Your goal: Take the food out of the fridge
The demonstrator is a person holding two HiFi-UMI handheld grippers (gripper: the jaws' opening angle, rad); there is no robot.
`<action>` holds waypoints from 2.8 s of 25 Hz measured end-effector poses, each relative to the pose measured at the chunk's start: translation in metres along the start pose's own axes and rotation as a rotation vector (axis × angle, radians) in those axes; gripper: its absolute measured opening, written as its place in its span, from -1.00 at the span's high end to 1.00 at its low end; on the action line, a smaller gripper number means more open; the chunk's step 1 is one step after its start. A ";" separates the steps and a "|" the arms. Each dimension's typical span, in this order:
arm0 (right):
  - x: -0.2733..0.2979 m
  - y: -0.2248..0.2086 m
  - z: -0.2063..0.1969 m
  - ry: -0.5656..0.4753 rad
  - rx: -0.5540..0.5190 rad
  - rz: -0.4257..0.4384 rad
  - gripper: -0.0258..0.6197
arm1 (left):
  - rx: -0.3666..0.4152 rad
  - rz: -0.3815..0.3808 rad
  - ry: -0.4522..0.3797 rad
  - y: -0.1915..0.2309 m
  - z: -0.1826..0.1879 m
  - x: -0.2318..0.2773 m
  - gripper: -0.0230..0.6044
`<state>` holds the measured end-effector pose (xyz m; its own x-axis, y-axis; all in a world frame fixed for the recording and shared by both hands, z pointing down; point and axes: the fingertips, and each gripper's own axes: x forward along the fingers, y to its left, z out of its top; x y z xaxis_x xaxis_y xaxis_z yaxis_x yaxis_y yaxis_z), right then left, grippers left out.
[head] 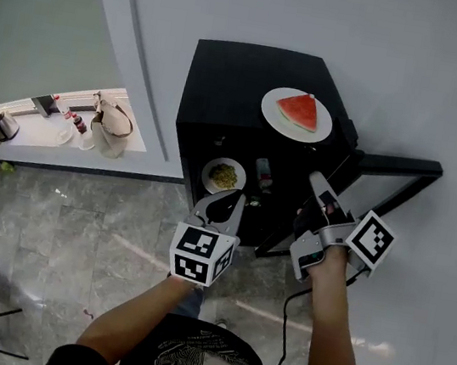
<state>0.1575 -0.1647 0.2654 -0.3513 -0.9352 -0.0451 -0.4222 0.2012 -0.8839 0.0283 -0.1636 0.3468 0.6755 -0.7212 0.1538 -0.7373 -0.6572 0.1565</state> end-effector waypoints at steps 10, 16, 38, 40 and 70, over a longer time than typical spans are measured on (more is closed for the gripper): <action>-0.030 -0.019 -0.084 0.176 -0.531 -0.142 0.87 | -0.010 0.001 0.006 -0.028 -0.010 -0.011 0.92; -0.039 -0.021 -0.114 0.232 -0.902 -0.219 0.88 | 0.003 -0.004 0.015 -0.044 -0.016 -0.021 0.93; -0.010 -0.106 -0.162 0.289 -0.536 -0.213 0.88 | 0.007 0.023 0.038 -0.014 -0.041 -0.006 0.92; 0.001 -0.120 -0.169 0.292 -0.461 -0.211 0.88 | 0.006 0.032 0.046 -0.003 -0.045 -0.003 0.92; 0.133 -0.291 -0.245 0.266 0.329 -0.286 0.56 | -0.012 0.084 0.183 0.097 -0.098 0.029 0.92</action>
<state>0.0289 -0.2765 0.6304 -0.4788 -0.8240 0.3028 -0.2626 -0.1947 -0.9451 -0.0229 -0.2269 0.4620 0.6035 -0.7207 0.3410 -0.7915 -0.5932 0.1471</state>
